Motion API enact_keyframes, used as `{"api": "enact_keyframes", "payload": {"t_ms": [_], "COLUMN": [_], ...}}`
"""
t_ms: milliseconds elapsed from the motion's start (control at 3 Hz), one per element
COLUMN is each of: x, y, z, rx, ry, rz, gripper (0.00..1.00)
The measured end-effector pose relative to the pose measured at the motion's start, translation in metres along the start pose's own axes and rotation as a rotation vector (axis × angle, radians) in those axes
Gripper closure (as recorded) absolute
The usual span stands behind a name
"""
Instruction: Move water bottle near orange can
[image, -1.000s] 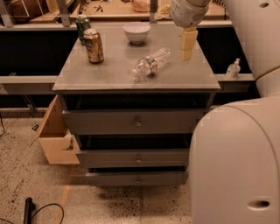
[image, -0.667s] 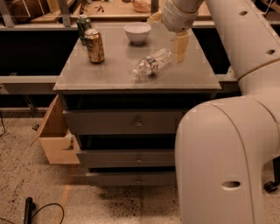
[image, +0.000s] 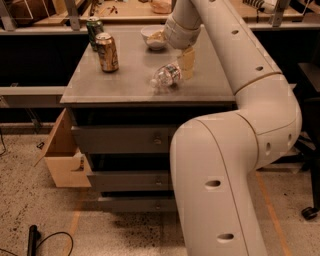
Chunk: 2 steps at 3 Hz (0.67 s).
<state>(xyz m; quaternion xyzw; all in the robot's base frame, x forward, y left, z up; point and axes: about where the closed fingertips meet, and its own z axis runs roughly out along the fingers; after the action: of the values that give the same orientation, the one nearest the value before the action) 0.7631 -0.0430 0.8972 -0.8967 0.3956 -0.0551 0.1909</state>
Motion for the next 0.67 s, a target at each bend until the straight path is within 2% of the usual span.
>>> {"api": "enact_keyframes", "payload": {"t_ms": [333, 667], "x": [-0.007, -0.012], "y": [-0.01, -0.013], "z": [0.033, 0.056], "rx": [-0.033, -0.059], "ry": [-0.018, -0.038], "rz": [-0.078, -0.119], "gripper": [0.18, 0.41]}}
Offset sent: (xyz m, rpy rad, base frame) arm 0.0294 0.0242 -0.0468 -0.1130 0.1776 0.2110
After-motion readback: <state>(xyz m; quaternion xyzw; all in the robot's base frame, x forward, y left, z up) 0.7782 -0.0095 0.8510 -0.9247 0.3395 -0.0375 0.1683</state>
